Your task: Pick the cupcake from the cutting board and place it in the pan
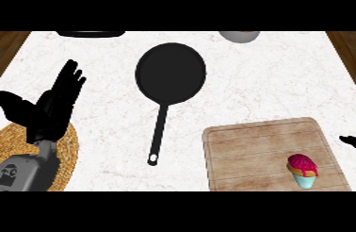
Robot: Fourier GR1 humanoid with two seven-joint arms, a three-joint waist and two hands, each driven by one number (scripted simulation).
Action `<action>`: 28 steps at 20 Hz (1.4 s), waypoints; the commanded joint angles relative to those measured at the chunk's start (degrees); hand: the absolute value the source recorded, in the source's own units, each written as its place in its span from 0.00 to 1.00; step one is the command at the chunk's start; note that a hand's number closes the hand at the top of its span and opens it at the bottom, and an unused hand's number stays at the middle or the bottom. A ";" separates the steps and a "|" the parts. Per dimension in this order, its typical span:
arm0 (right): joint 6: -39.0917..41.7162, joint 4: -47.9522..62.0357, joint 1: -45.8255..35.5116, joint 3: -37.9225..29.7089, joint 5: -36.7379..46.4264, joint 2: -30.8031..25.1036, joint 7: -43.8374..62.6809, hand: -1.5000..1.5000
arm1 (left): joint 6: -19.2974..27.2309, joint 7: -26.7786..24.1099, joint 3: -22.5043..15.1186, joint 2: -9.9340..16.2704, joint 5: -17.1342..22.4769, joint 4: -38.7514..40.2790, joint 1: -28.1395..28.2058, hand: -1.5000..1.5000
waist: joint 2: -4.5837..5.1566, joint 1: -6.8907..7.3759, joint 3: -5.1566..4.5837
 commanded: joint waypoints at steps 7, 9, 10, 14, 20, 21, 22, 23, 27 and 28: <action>1.26 -1.23 -11.92 11.71 5.97 7.28 14.15 0.00 | -1.95 2.91 1.92 0.82 0.27 -3.14 1.23 0.50 | -0.10 0.28 0.00; 1.28 0.61 -15.36 14.20 5.92 10.41 16.08 0.00 | -0.05 -0.83 0.24 -2.67 -2.41 0.50 0.50 0.50 | 0.02 0.24 -0.02; 2.36 1.42 -16.18 12.32 4.21 9.95 15.92 0.00 | -0.55 1.73 0.50 -1.41 -2.17 -1.69 0.89 0.50 | -0.09 0.02 -0.01; 1.18 3.33 -17.29 18.99 5.93 11.21 19.06 0.00 | -3.00 -1.29 3.12 -1.03 -0.36 3.66 -1.90 0.50 | 0.16 -0.04 -0.09; 4.30 12.27 -19.58 19.01 8.26 11.71 13.79 0.00 | -2.66 1.09 3.24 -1.30 -0.81 1.31 -0.79 0.50 | -0.01 -0.39 0.00; 1.41 10.23 -18.42 21.18 10.60 13.36 16.71 0.00 | -3.41 0.83 4.00 -0.48 -0.41 0.73 0.16 0.50 | -0.12 -0.47 -0.01; 1.71 11.83 -19.79 21.58 10.76 16.22 16.77 0.00 | -3.07 0.89 2.56 -1.10 -1.23 -3.83 3.63 0.50 | -0.19 -0.02 0.01; 0.59 14.15 -15.87 21.87 14.43 14.60 10.73 0.00 | -3.68 -2.30 2.96 -2.19 -1.49 0.98 2.99 0.50 | -0.13 -0.80 0.03; 3.00 19.69 -18.73 22.38 15.87 18.29 8.66 0.00 | -3.06 -2.07 2.10 -3.82 -2.68 0.09 3.40 0.50 | -0.12 -0.64 0.04; 4.99 16.10 -19.51 20.88 13.02 17.57 12.71 0.00 | -3.32 -1.29 3.94 -2.46 -2.50 0.86 1.40 0.50 | -0.20 -0.93 0.01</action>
